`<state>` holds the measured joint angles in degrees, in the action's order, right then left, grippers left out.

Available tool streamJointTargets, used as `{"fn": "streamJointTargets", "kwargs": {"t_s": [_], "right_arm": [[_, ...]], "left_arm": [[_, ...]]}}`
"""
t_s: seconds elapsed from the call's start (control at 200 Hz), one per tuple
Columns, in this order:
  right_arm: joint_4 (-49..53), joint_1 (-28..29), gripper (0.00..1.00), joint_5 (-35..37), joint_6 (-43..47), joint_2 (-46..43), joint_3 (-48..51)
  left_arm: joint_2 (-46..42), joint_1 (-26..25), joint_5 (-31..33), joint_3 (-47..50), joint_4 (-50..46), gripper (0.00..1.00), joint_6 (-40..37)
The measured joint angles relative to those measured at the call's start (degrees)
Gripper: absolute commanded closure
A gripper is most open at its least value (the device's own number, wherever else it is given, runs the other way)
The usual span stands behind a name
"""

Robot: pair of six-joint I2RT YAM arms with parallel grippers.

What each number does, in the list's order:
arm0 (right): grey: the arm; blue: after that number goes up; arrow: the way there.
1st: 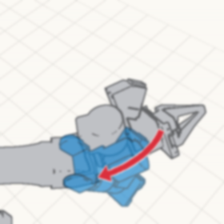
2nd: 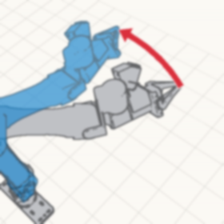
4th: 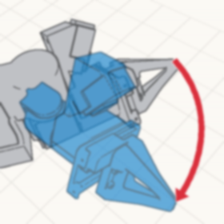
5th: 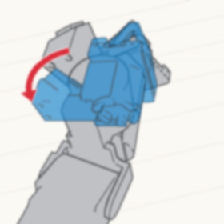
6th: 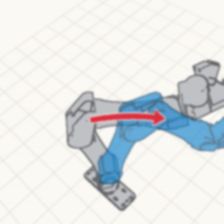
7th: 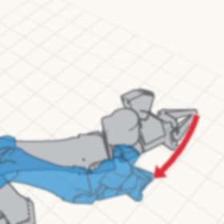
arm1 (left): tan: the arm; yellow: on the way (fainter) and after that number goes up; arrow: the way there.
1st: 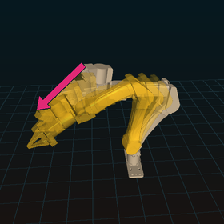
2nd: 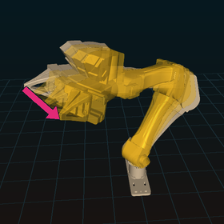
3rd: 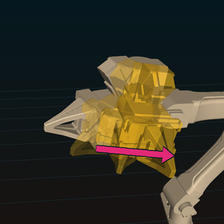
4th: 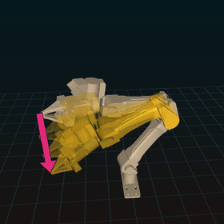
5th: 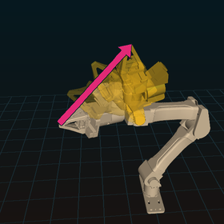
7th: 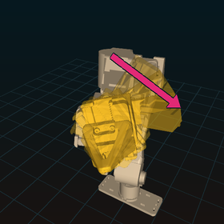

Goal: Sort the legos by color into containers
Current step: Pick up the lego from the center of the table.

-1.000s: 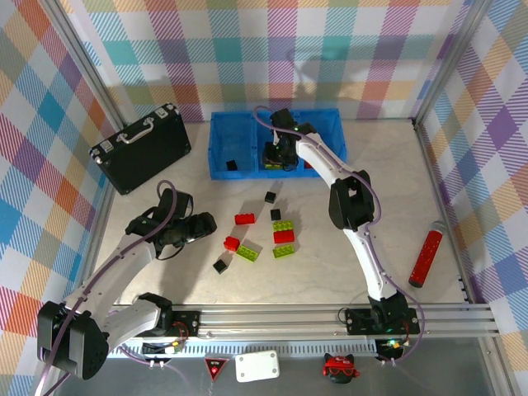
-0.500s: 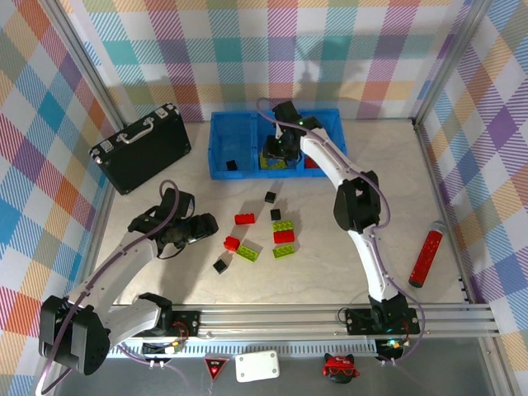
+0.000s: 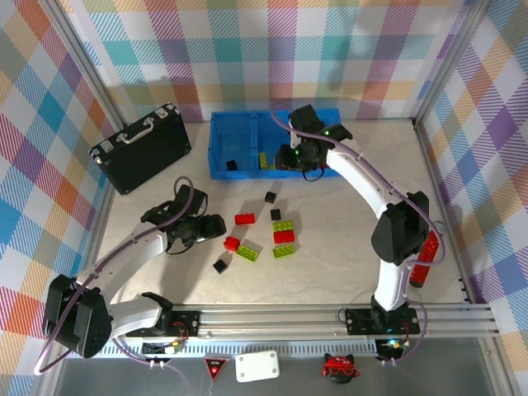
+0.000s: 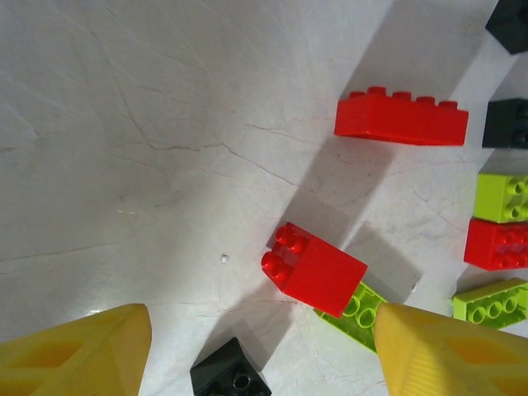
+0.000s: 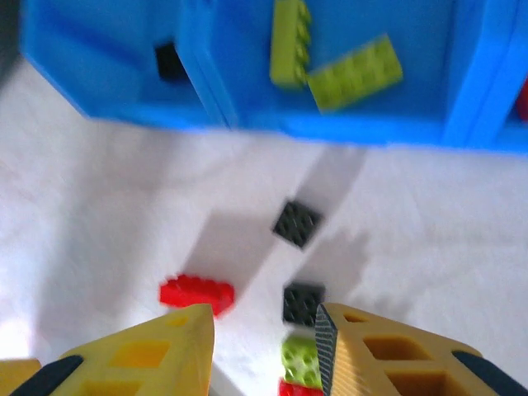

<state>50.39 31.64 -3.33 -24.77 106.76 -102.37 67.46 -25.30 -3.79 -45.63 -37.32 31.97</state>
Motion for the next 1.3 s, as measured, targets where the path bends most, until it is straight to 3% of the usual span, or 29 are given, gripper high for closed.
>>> {"fn": "streamJointTargets", "kwargs": {"t_s": [0.325,0.54,0.855,0.935,1.025,1.1,1.3], "right_arm": [[0.5,7.4,0.59,1.0,0.0,-6.2,16.3],[0.7,13.4,0.58,2.7,-0.3,-6.4,17.2],[2.3,18.7,0.54,5.7,-1.6,-1.4,14.3],[3.6,19.2,0.48,7.8,-2.9,-0.8,14.0],[4.6,19.4,0.30,9.7,-5.3,-0.8,14.6],[3.7,19.4,0.20,10.7,-6.4,-1.2,17.1],[3.1,19.4,0.12,13.5,-9.1,-1.3,22.5]], "left_arm": [[1.1,-2.3,1.9,-0.3,3.0,0.29,3.4],[0.7,-0.8,1.2,-0.2,4.6,0.29,4.9],[-5.0,6.9,-2.6,2.4,4.6,0.29,4.8],[-6.9,8.3,-3.6,3.3,4.5,0.29,4.7],[-8.3,9.3,-4.4,4.1,4.4,0.29,4.7],[-8.6,9.5,-5.0,4.4,4.4,0.29,4.7],[-8.6,9.5,-6.1,4.6,4.4,0.29,4.7]]}}
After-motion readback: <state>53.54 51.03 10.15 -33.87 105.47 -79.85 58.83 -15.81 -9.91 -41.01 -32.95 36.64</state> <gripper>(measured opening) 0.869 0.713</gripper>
